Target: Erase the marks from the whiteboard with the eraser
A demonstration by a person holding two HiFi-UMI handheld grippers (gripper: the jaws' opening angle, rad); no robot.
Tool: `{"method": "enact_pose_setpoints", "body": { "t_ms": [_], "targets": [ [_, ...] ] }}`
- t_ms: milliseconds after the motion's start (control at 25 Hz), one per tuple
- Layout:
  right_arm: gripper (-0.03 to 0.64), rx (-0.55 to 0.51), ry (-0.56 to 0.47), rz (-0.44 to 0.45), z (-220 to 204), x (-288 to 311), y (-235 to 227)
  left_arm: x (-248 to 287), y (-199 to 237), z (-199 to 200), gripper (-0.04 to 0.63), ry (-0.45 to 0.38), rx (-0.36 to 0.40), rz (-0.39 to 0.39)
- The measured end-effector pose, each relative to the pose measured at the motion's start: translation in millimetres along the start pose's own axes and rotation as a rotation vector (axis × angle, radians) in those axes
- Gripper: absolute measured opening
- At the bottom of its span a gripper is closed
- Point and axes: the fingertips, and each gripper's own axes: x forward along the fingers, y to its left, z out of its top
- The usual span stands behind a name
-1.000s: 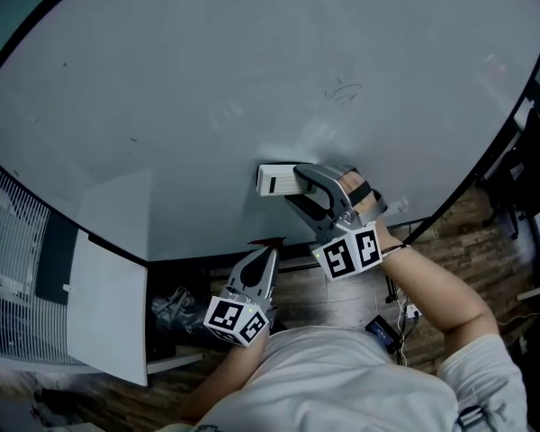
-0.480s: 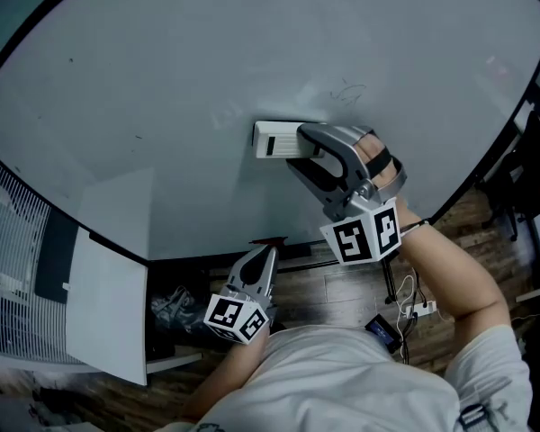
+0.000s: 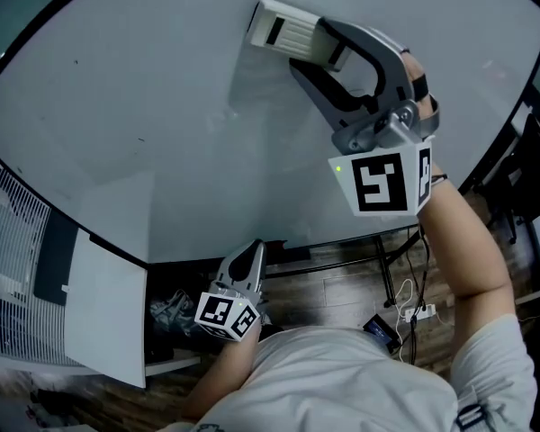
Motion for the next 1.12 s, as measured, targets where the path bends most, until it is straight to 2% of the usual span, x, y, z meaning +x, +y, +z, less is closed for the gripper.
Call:
{"method": "enact_pose_setpoints", "body": {
  "t_ms": [200, 400, 840, 1120],
  "targets": [
    [0.242, 0.051, 0.009, -0.012, -3, -2, -4, 0, -3, 14, 0.006, -0.012, 0.013, 0.017],
    [0.242, 0.035, -0.041, 0.042, 2, -4, 29, 4, -4, 37, 0.006, -0.021, 0.046, 0.04],
    [0.242, -0.06, -0.039, 0.313, -5, -44, 201, -13, 26, 35, 0.006, -0.023, 0.042, 0.111],
    [0.242, -0.08, -0.009, 0.491, -18, -76, 286, -21, 38, 32, 0.006, -0.019, 0.033, 0.139]
  ]
}}
